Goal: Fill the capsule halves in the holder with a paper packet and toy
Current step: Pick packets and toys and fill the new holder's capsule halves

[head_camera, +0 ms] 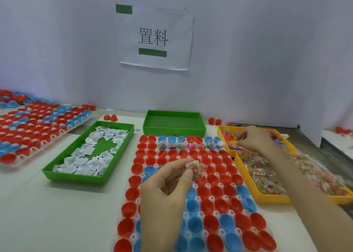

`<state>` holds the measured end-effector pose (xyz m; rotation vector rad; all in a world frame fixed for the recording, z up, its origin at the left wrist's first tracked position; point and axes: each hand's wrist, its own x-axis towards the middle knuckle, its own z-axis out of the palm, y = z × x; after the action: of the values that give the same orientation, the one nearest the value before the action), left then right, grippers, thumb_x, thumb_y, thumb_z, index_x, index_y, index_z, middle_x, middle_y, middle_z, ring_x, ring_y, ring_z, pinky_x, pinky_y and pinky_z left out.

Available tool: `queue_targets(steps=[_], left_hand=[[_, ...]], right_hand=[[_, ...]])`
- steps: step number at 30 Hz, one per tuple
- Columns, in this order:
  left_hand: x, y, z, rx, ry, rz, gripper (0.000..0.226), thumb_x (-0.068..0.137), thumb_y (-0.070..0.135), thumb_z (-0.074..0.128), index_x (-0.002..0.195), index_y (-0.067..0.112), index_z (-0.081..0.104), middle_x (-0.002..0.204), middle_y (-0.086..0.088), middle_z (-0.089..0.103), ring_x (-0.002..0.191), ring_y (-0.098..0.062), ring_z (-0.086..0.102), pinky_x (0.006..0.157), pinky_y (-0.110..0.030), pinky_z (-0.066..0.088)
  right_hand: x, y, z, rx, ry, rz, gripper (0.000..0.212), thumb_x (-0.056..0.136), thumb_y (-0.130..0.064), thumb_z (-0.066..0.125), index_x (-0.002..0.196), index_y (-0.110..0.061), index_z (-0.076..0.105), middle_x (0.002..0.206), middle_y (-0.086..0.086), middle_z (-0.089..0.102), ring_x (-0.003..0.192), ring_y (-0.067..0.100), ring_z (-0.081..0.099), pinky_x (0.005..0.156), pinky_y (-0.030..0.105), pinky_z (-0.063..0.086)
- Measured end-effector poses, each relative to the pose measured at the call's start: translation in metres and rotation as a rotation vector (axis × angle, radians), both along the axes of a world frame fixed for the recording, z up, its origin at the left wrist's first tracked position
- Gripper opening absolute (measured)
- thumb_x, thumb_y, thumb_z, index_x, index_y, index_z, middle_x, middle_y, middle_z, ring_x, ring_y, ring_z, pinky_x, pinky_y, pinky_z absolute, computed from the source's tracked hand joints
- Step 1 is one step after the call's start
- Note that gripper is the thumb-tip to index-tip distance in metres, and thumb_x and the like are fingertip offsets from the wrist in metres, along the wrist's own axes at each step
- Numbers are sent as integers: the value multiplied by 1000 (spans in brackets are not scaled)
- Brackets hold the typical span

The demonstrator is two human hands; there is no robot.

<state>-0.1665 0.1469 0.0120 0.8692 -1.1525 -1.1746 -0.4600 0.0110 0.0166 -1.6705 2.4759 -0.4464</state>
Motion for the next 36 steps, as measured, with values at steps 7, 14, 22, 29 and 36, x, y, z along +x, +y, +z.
queue_targets(steps=[7,14,22,29,36], left_hand=[[6,-11,-3,-17,16,27,34,88,-3,67,86,28,80,83,-1,79,79,-14,76,70,-16,57],[5,-11,-5,12,45,-9,31,88,3,67,89,31,79,84,-3,78,80,-15,76,71,-18,57],[2,-1,0,-6,131,-26,17,70,26,74,86,29,79,83,-4,78,77,-13,74,67,-17,56],[11,-4,-3,-67,124,18,18,66,23,74,83,23,80,74,1,71,69,-14,72,64,-20,56],[12,-4,-3,-81,49,51,17,65,25,77,81,25,79,69,-4,70,68,-8,67,61,-14,51]], right_hand=[[-5,-25,-13,74,66,-27,17,81,-12,79,69,-24,75,95,1,75,79,13,65,74,33,57],[41,36,41,-400,-391,125,11,83,-17,79,77,-23,73,77,-5,74,79,12,70,63,23,47],[143,147,48,-638,-822,318,20,77,-4,80,77,-23,76,78,-6,76,71,6,71,67,12,53],[177,149,19,-638,-1022,419,28,81,5,75,81,-22,80,82,0,77,77,12,74,68,15,54],[175,154,19,-593,-1040,518,9,79,-27,74,87,-30,77,88,-4,77,83,10,74,73,14,54]])
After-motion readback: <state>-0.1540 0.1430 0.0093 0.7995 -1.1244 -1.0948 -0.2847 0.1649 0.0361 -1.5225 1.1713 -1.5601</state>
